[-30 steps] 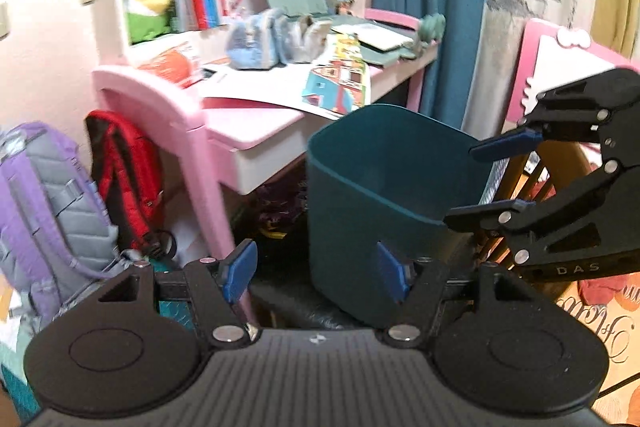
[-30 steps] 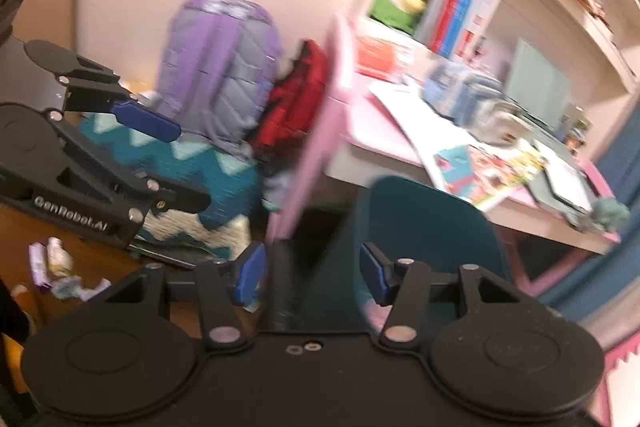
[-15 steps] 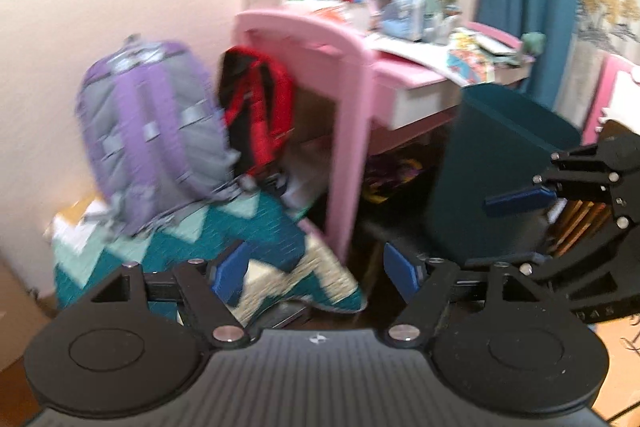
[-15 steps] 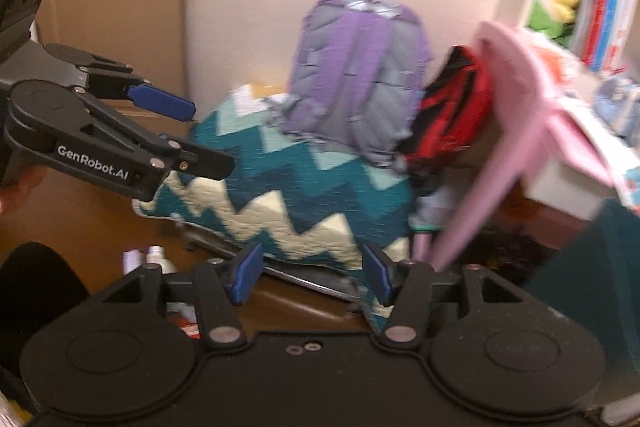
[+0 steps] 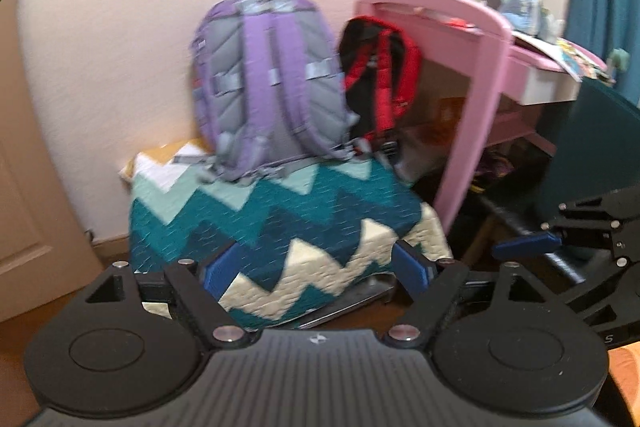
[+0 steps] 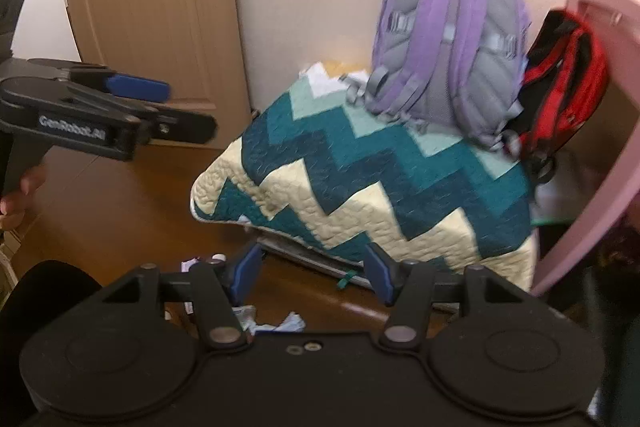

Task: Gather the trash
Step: 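Move both open tools back toward the trash by the quilted bench, then grasp crumpled foil with right tool while left tool grasps purple-topped snack wrapper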

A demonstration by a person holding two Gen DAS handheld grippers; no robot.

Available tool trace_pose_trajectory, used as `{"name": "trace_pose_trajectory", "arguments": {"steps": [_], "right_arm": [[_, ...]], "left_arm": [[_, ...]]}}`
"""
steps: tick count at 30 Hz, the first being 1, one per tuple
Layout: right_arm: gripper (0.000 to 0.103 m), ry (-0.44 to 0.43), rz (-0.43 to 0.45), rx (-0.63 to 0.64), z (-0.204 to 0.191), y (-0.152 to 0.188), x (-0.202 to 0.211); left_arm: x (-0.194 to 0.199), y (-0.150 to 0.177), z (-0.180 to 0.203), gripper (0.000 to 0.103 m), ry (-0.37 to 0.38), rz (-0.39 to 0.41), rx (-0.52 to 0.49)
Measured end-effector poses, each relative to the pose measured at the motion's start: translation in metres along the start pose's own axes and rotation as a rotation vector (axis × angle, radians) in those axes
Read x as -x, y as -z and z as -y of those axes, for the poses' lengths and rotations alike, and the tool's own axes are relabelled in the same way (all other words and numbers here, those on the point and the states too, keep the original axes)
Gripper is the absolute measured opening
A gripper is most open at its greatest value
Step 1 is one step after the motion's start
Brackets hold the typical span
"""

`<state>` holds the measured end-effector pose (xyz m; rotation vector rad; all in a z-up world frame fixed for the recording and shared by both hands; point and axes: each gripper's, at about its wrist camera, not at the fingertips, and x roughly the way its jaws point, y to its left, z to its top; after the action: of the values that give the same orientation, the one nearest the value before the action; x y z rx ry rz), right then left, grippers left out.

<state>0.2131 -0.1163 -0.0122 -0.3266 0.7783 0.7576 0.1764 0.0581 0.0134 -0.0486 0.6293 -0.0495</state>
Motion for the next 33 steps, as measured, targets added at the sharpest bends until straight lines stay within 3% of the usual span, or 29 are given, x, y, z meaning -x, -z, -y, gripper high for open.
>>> {"name": "trace_pose_trajectory", "arguments": {"steps": [3, 4, 11, 16, 21, 25, 33], "right_arm": [[0.056, -0.011, -0.031, -0.029, -0.006, 0.004, -0.035], [0.056, -0.015, -0.04, -0.039, -0.007, 0.006, -0.046], [0.056, -0.006, -0.13, -0.086, -0.017, 0.019, -0.137], [0.056, 0.005, -0.197, -0.101, -0.027, 0.034, -0.202], [0.056, 0.03, -0.274, -0.112, -0.035, 0.06, -0.268], [0.056, 0.073, -0.389, -0.164, -0.03, 0.087, -0.32], [0.056, 0.091, -0.557, -0.227, -0.022, 0.131, -0.4]], "left_arm": [[-0.015, 0.015, -0.033, 0.101, -0.046, -0.02, 0.039], [-0.02, 0.019, -0.043, 0.101, -0.057, -0.019, 0.055], [-0.066, 0.057, -0.127, 0.101, -0.135, -0.071, 0.157], [-0.103, 0.099, -0.192, 0.101, -0.196, -0.151, 0.256], [-0.144, 0.15, -0.242, 0.101, -0.295, -0.227, 0.277], [-0.17, 0.198, -0.275, 0.101, -0.357, -0.274, 0.35], [-0.227, 0.289, -0.325, 0.101, -0.384, -0.416, 0.543]]}}
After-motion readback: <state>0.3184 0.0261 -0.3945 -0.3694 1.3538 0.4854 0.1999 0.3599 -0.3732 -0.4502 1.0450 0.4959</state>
